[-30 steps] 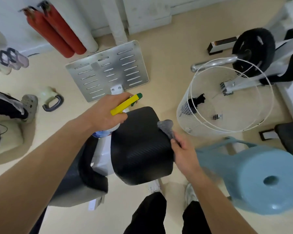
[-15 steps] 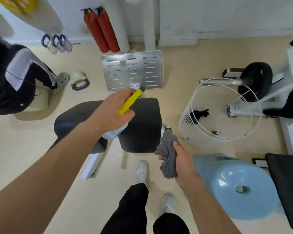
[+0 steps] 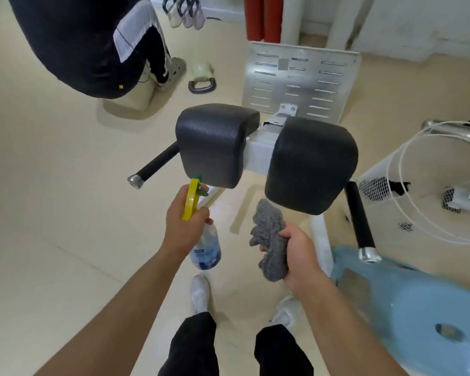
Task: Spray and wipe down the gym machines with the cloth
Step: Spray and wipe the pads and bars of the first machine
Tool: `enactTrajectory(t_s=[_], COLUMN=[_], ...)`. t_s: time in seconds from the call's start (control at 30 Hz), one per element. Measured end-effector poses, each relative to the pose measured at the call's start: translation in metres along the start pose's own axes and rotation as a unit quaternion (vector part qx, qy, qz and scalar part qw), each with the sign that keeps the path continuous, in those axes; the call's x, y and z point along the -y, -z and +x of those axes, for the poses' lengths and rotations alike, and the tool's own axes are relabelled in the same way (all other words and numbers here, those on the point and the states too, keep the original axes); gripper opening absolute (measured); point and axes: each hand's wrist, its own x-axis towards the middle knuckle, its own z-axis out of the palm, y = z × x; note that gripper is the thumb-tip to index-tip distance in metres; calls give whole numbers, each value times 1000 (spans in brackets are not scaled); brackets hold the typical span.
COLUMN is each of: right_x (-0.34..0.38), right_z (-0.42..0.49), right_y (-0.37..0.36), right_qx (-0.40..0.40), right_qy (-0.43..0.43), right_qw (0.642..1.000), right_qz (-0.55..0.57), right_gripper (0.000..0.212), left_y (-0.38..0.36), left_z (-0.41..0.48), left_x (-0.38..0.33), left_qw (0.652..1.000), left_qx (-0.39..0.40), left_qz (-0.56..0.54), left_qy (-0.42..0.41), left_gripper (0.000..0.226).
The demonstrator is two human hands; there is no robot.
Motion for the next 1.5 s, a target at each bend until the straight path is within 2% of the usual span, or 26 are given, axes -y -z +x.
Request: enactTrajectory(t_s=[0.13,0.3,0.43,0.6,0.7,0.8,0.93,1.03,1.13,1.2,1.23,1.33,1.43,1.5], right_x=[-30,-69,-86,-98,-96,-87,-66,-43,-18,-7,-3,-4,-32,-57], right_z=[24,66,89,102,102,103,114,140,185,220,235,252,231,208], right_y=[-40,-97,-132,-165,-182,-207,-249,-288,-327,-343,-347,-354,-358,-356], right_qx=[-6,-28,-28,-44,-68,-54,-43,-6,-55,-97,-111,-135,-156,-132], right_qy=[-2,14,47,82,137,216,317,386,458,441,413,353,395,425], right_qw=[1000,998,997,995,987,973,936,893,821,789,785,815,814,824], right_qz=[-18,-52,-49,-33,-43,-65,-149,-229,-337,-418,-448,-438,-396,-351], right_gripper=[33,33,33,33,32,30,35,42,43,41,40,39,36,35], left_y=[18,31,37,44,49,62,95,130,167,185,191,203,207,207], left_z=[20,61,85,107,111,111,104,101,110,121,129,150,166,174], left_x=[55,110,138,168,181,190,193,190,191,194,198,208,218,224], left_qw=[994,983,983,988,990,990,992,994,997,998,998,999,999,999], left_qx=[-95,-137,-130,-85,-55,-29,20,41,34,24,18,9,0,-10], left_qz=[-47,-85,-102,-101,-102,-109,-110,-97,-75,-62,-56,-33,-28,-44], left_qy=[41,83,85,84,85,80,61,33,6,-4,-7,-18,-17,-2], left_gripper=[35,32,31,26,19,16,27,40,41,41,43,46,45,45])
